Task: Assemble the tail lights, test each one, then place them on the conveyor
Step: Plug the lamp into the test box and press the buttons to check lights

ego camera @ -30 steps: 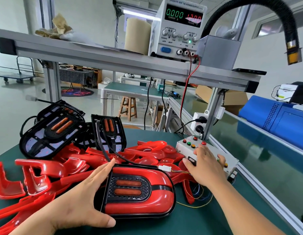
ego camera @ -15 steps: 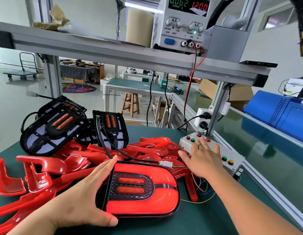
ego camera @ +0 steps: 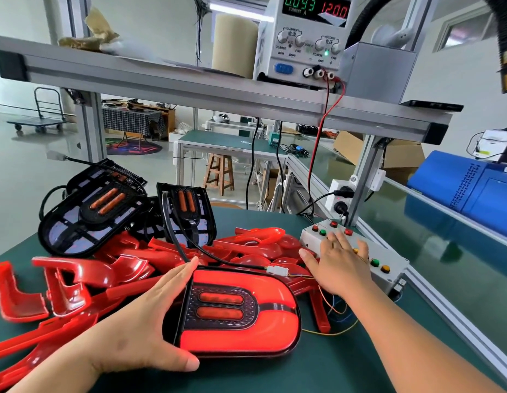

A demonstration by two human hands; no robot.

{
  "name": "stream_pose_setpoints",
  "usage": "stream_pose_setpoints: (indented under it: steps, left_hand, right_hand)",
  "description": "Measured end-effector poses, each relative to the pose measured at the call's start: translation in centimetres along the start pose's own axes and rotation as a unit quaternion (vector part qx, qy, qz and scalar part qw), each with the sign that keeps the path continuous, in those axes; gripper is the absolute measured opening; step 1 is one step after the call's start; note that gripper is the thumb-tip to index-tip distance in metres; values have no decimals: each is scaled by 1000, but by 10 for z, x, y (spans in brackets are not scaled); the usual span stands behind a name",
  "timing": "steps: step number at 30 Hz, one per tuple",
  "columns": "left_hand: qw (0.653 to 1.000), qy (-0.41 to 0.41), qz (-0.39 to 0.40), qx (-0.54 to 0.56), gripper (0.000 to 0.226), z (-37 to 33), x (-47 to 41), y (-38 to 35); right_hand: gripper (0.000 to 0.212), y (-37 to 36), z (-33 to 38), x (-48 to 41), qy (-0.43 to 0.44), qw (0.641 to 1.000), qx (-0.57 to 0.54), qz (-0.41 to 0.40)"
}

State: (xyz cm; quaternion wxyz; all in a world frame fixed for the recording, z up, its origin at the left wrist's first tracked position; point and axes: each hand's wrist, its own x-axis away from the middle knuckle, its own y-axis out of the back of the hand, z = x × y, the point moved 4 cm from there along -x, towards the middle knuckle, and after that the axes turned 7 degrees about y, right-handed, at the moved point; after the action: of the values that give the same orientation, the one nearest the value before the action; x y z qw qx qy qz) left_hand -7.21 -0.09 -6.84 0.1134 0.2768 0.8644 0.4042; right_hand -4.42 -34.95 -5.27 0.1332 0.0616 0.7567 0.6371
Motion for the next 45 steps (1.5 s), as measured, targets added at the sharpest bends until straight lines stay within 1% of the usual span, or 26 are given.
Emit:
stream_pose_setpoints:
  steps: [3, 6, 10, 13, 16, 19, 23, 25, 34, 40, 45]
  left_hand:
    - [1000, 2, -3, -1, 136, 0, 0, 0]
    - [1000, 4, -7, 1, 136, 0, 0, 0]
    - [1000, 10, -12, 7, 137, 0, 0, 1]
    - [1000, 9, -11, 5, 137, 0, 0, 1]
    - [1000, 2, -15, 7, 137, 0, 0, 2]
    - [1000, -3, -14, 5, 136, -2, 1, 2]
    - [1000, -12, -15, 1, 138, -2, 0, 3]
    - [1000, -14, -18, -3, 138, -2, 0, 3]
    - [1000, -19, -21, -8, 137, -4, 0, 3]
    - [999, -19, -25, -6, 137, -2, 0, 2]
    - [1000, -12, -22, -13, 137, -1, -1, 1]
  right_hand:
    - [86, -2, 0, 1, -6, 1000, -20, -1]
    - [82, -1, 0, 3, -2, 999, -47, -19]
    - [68, 3, -7, 13, -6, 992, -91, -81]
    - [58, 6, -19, 26, -48, 988, -82, -120]
    - [56, 6, -34, 42, -107, 984, -45, -138]
    - [59, 3, -41, 52, -133, 983, -35, -118]
    - [78, 0, -40, 53, -119, 989, -13, -81]
    - [83, 0, -41, 55, -111, 991, -8, -80]
    - [85, 0, -41, 60, -109, 991, -5, -75]
    - [79, -1, -41, 61, -102, 991, 2, -89]
    - [82, -2, -41, 61, -102, 993, 5, -64]
